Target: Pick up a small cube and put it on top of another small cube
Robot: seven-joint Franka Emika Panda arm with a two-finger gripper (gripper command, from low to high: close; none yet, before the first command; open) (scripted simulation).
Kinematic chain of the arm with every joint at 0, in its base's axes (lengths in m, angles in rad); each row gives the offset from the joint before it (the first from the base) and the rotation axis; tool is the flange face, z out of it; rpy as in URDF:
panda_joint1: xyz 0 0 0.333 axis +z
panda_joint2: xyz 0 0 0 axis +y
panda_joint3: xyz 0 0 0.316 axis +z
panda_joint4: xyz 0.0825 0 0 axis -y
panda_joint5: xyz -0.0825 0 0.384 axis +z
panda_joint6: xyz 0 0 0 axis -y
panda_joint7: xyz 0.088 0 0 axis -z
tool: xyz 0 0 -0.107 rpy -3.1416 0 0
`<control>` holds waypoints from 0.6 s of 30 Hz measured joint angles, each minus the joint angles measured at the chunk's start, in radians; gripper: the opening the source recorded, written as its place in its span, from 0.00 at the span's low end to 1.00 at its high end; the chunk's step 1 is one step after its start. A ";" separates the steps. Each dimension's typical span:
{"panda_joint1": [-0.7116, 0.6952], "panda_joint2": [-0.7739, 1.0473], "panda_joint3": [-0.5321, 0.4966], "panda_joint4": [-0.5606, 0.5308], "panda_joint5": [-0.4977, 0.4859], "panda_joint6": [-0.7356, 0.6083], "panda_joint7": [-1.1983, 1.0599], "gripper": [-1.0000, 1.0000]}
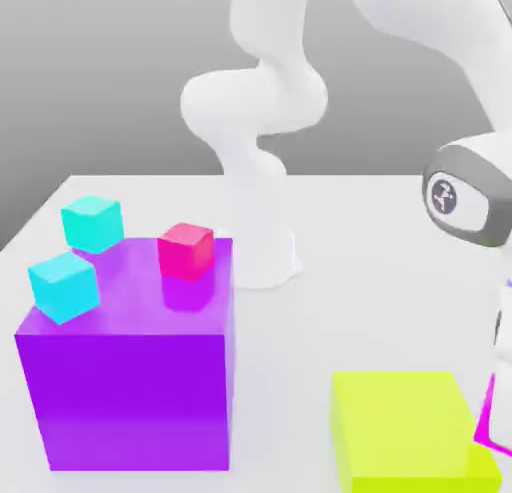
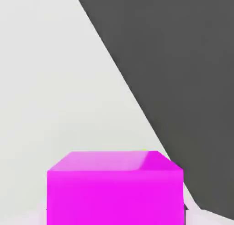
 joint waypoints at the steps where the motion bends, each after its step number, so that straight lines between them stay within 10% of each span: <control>1: -0.012 -0.037 -0.014 -0.017 0.008 -0.019 0.021 0.00; 18: -0.331 -0.654 -0.141 -0.302 0.002 -0.350 0.493 0.00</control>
